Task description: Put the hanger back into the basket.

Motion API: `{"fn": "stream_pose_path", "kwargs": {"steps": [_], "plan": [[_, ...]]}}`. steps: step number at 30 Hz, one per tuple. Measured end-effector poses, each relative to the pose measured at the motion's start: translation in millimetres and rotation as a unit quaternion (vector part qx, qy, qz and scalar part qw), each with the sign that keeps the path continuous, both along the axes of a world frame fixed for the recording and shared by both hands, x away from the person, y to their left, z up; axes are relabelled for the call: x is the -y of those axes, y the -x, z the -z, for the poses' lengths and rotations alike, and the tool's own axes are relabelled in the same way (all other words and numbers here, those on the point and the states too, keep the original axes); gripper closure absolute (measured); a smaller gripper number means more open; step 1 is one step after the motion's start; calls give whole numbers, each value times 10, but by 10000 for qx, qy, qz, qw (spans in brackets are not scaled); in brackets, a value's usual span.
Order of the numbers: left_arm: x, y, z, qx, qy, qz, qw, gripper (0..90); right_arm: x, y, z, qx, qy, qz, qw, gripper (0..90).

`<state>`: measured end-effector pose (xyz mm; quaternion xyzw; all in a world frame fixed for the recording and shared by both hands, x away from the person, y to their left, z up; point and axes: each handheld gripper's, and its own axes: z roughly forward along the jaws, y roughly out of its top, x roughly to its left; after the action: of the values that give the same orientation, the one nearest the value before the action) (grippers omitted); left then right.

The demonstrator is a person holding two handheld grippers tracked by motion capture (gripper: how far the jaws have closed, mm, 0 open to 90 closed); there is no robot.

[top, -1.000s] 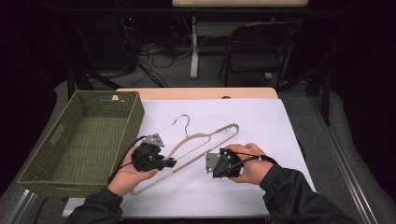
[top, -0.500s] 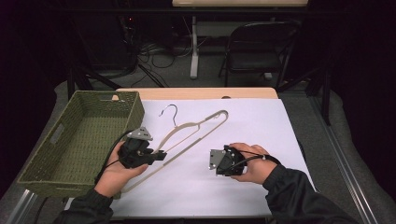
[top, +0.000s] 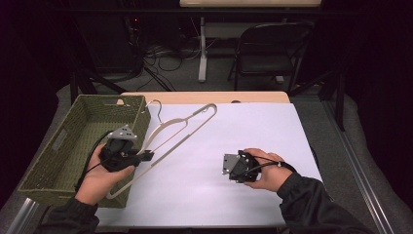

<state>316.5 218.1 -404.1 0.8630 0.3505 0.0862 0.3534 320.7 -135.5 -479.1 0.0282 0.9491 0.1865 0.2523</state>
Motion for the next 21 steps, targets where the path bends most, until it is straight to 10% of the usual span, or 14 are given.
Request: {"fn": "stream_pose_path", "kwargs": {"steps": [21], "plan": [[-356, 41, -332, 163, 16, -341, 9993, 875, 143, -55, 3, -28, -147, 200, 9997, 537]]}}
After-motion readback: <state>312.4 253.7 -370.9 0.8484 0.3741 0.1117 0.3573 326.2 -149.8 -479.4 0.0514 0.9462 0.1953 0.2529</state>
